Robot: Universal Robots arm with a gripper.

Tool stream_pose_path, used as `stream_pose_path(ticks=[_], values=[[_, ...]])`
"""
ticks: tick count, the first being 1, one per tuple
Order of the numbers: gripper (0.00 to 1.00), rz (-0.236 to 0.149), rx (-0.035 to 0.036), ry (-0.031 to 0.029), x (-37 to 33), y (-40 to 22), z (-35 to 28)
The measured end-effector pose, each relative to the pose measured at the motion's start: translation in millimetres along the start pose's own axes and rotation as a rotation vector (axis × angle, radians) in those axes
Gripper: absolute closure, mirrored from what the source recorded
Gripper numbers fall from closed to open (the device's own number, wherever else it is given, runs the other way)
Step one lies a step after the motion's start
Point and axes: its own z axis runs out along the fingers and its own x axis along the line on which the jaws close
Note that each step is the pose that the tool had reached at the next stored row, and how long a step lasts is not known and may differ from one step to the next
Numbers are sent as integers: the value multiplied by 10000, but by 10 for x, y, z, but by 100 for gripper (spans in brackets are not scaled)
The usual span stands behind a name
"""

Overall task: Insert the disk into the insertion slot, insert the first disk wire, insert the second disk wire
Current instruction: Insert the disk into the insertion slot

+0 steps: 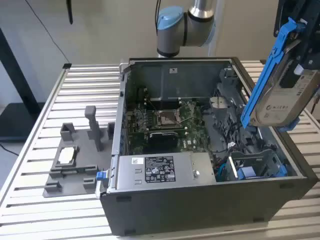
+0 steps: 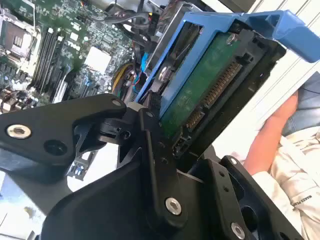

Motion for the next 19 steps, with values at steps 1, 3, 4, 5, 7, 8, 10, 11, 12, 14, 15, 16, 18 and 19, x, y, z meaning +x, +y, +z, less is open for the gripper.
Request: stream_pose_path(ticks=[1, 3, 4, 5, 7, 8, 10, 11, 12, 14, 15, 16, 18, 19], values=[[67, 0, 0, 0, 0, 0, 0], [67, 0, 0, 0, 0, 0, 0], [67, 0, 0, 0, 0, 0, 0], [67, 0, 0, 0, 0, 0, 0], [67, 0, 0, 0, 0, 0, 0], [67, -1, 0, 0, 0, 0, 0], [67, 0, 0, 0, 0, 0, 0], [67, 0, 0, 0, 0, 0, 0], [67, 0, 0, 1, 1, 0, 0], [67, 0, 0, 0, 12, 0, 3], [67, 0, 0, -2, 21, -1, 14], [67, 0, 0, -3, 30, -1, 30], [67, 0, 0, -1, 45, -3, 64], [67, 0, 0, -1, 49, -4, 82]])
